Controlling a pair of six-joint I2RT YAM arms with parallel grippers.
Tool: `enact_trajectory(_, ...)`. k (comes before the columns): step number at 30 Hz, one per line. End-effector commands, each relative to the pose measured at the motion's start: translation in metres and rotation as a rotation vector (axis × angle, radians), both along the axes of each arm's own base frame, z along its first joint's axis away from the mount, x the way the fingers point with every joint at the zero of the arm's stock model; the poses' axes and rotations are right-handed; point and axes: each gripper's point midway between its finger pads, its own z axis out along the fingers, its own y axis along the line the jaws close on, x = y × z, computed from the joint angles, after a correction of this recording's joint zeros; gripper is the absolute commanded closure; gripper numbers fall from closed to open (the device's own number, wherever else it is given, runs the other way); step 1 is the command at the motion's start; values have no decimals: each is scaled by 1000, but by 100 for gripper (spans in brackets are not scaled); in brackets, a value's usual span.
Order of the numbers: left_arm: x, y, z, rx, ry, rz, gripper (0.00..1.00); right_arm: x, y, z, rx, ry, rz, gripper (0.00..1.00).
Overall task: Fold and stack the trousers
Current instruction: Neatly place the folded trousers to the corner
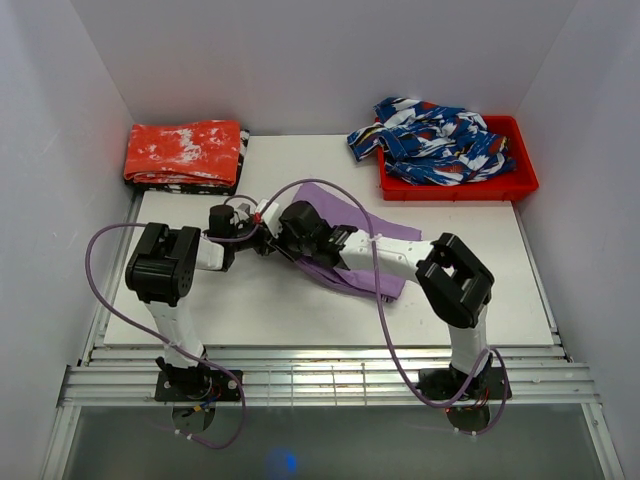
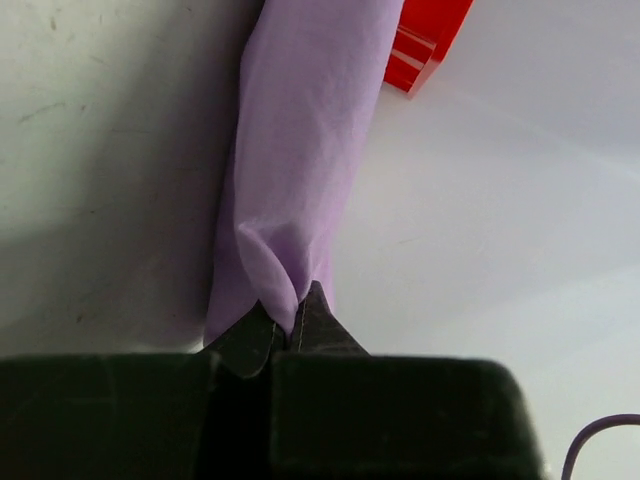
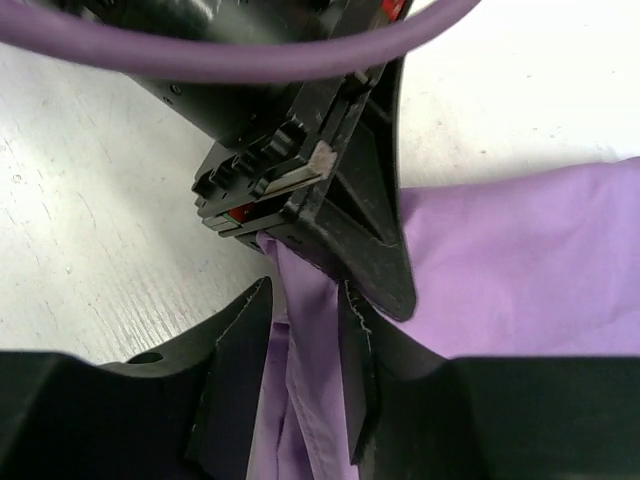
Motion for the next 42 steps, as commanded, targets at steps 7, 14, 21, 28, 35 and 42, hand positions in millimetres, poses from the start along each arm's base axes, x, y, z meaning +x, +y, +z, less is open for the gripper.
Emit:
enact_trajectory(7, 29, -8, 7, 148, -235, -154, 100, -11, -64, 75, 53, -11, 26, 39)
enact_trajectory(14, 107, 42, 23, 755, -548, -182, 100, 35, -145, 71, 17, 51, -124, 26)
enact_trajectory(21, 171, 78, 88, 1092, -867, -90, 100, 54, -173, 69, 11, 50, -166, 15)
enact_trajectory(28, 216, 105, 152, 1227, -1057, 11, 100, 57, -177, 72, 9, 35, -168, 13)
enact_trajectory(35, 248, 140, 217, 1246, -1183, 170, 100, 56, -178, 70, 5, 40, -166, 12)
enact_trajectory(42, 262, 158, 252, 1292, -1201, 270, 100, 58, -174, 69, 9, 46, -156, 10)
